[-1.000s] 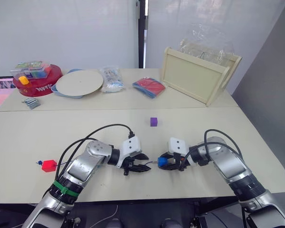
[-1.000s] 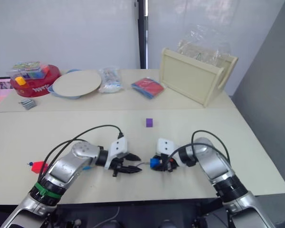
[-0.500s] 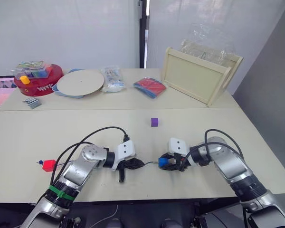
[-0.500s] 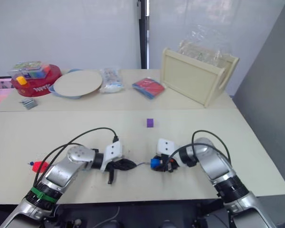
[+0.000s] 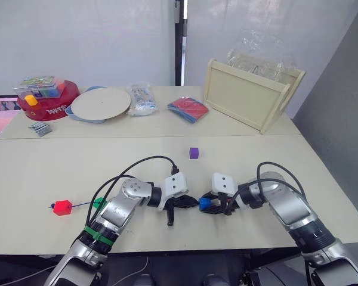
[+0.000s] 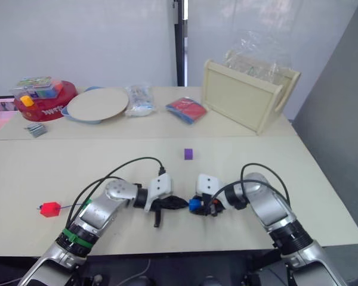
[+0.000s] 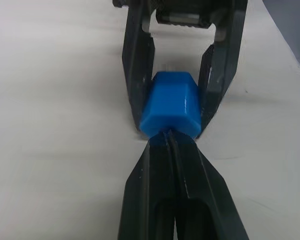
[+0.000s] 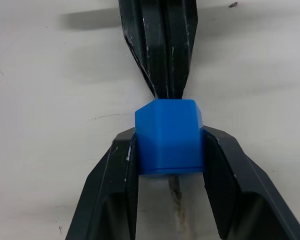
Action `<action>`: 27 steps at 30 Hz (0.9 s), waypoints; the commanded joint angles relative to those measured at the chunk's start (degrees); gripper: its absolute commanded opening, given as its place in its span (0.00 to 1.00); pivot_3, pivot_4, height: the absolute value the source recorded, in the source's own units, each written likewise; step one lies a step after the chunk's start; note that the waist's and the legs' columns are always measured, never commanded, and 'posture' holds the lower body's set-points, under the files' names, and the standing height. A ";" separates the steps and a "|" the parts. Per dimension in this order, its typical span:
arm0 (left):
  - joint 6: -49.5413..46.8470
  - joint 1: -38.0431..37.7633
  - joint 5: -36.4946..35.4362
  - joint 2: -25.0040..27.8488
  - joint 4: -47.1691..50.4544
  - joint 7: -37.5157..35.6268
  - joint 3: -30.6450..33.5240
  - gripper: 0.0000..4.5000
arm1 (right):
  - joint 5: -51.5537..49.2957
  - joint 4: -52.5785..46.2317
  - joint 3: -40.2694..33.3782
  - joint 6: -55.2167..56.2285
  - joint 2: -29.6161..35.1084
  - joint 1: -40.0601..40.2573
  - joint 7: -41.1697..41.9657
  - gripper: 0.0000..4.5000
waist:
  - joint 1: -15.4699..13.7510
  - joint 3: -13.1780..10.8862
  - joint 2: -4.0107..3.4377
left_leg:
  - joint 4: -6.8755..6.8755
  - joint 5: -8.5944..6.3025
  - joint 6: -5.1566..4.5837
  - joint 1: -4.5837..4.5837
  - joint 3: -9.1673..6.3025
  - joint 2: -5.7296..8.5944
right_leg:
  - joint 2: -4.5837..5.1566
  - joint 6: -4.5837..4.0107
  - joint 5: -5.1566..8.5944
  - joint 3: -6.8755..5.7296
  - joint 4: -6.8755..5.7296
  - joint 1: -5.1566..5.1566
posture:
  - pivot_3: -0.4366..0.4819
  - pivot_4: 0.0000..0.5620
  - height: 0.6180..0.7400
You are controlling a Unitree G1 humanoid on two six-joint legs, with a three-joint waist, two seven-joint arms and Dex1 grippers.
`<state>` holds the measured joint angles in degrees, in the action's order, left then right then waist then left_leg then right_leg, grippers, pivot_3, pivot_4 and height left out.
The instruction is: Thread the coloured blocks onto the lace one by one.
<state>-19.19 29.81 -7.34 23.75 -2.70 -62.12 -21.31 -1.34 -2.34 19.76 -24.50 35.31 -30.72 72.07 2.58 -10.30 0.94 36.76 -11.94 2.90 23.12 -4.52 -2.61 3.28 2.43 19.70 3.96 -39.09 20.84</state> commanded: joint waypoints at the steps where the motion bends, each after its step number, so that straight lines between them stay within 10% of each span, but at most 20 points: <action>1: -1.07 -0.62 -1.41 0.77 3.31 0.08 1.50 0.01 | -1.02 -1.12 1.92 -1.89 0.10 1.58 0.69 0.29 | -0.02 0.00 0.00 | 0.00 0.00 0.00 0.00 0.00 0.00 | 0.00 0.00 0.00 0.00 0.00 0.00 | 0.48 0.27 1.00; 5: -3.70 -0.87 -2.78 2.44 6.01 -0.37 2.55 0.27 | -2.02 -2.28 0.79 -3.62 -0.37 2.08 -0.23 0.29 | -0.14 0.00 0.00 | 0.00 0.00 0.00 0.02 -0.01 0.01 | 0.01 0.00 0.00 -0.01 0.01 0.00 | 0.48 0.27 1.00; 11: -7.47 -1.08 -4.46 4.53 9.51 -1.54 2.44 0.70 | -5.86 -5.61 -2.47 -7.19 0.02 2.81 -1.58 0.82 | -0.07 0.00 0.00 | 0.00 0.00 0.00 0.03 -0.01 0.01 | 0.01 0.00 0.00 -0.01 0.02 0.00 | 0.48 0.27 1.00; 14: -9.07 -0.96 -5.63 4.94 10.64 -2.34 2.30 0.70 | -8.63 -8.63 -4.46 -9.77 1.19 3.73 -1.86 1.00 | -0.21 -0.01 0.00 | 0.00 0.00 0.00 0.06 -0.01 0.01 | 0.01 0.00 0.00 -0.01 0.02 0.01 | 0.48 0.27 1.00; 27: -0.03 6.45 2.78 -6.26 -4.63 0.61 -6.67 0.70 | -11.60 -14.81 -14.01 -6.81 8.59 16.45 -9.26 1.00 | -1.25 -0.04 0.00 | 0.06 -0.02 -0.03 0.17 0.02 0.16 | 0.13 0.04 -0.01 0.06 0.13 0.05 | 0.48 0.27 1.00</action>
<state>-21.29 36.00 -5.15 17.85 -6.81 -60.76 -27.13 -12.49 -15.24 7.57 -32.76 43.55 -14.40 63.82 1.33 -10.34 0.94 36.81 -11.95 2.87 23.27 -4.51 -2.47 3.38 2.47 19.69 4.01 -38.98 20.89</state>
